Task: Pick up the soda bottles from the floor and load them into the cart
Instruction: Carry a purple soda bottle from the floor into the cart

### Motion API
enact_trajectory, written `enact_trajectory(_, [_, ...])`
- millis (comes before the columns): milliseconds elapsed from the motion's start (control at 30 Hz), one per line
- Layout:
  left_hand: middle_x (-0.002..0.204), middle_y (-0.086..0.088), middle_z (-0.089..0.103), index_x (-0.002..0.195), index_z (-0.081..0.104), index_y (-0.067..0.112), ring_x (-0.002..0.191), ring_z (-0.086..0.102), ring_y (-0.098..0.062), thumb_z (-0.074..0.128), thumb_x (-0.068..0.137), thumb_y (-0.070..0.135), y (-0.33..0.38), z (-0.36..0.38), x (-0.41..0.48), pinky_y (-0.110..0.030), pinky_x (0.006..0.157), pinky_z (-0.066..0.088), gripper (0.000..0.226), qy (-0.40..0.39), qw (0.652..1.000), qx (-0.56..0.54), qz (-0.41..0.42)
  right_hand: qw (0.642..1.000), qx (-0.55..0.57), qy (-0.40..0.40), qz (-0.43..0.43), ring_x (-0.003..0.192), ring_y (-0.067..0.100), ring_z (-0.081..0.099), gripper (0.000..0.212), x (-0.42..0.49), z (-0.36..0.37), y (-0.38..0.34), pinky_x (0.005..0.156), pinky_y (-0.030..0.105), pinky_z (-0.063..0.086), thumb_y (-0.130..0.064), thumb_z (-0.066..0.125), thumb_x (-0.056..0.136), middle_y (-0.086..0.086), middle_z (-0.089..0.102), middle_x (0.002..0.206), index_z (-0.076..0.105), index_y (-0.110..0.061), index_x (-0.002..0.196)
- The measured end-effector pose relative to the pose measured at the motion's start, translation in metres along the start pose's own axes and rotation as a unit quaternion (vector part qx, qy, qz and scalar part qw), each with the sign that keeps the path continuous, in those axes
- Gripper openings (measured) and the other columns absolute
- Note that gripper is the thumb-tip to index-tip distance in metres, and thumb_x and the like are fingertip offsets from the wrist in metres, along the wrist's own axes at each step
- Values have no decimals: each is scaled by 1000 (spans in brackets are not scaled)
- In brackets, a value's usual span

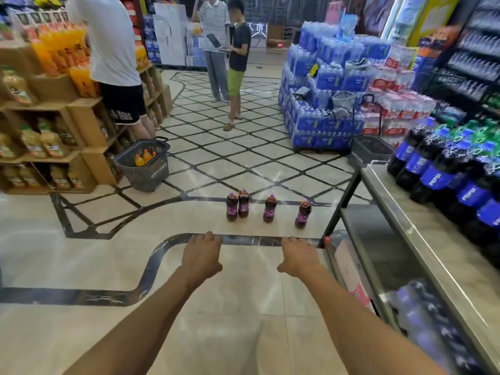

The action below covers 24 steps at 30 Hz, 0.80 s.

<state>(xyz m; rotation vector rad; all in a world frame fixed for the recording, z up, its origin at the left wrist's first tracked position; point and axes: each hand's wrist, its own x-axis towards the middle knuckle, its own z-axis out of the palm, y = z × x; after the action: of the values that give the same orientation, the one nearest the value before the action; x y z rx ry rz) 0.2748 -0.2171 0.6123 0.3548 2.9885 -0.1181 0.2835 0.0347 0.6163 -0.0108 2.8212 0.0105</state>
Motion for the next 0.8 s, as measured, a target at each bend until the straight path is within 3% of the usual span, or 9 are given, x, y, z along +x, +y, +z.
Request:
enact_trajectory(133, [133, -3, 57, 136, 51, 23, 120, 56, -25, 74, 85, 38, -30, -8, 60, -39, 105, 45, 58, 4, 1000, 0, 12, 1000, 2, 17, 5, 126, 30, 52, 62, 49, -22, -9, 98, 42, 45, -40, 75, 87, 8, 56, 136, 48, -15, 137])
enact_trajectory(367, [138, -3, 55, 140, 49, 25, 126, 53, -25, 74, 85, 39, -55, -17, 160, -41, 110, 42, 62, 8, 1000, -9, 7, 1000, 5, 11, 17, 127, 32, 51, 60, 136, -47, -8, 100, 44, 46, -38, 74, 90, 11, 55, 137, 47, -12, 137])
enact_trajectory(600, [133, -4, 56, 136, 51, 23, 121, 55, -27, 76, 78, 55, -78, -4, 265, -41, 107, 43, 71, 1, 1000, -2, 21, 1000, 16, 9, 13, 125, 32, 53, 60, 247, -61, -6, 99, 44, 48, -42, 73, 90, 11, 56, 135, 48, -12, 137])
enact_trajectory(800, [136, -5, 56, 138, 50, 21, 126, 53, -27, 74, 81, 38, -110, -30, 365, -40, 109, 40, 64, -9, 999, 34, 10, 999, 37, -2, 1, 126, 31, 52, 59, 351, -89, -1, 98, 42, 47, -37, 73, 91, 11, 54, 139, 47, -13, 139])
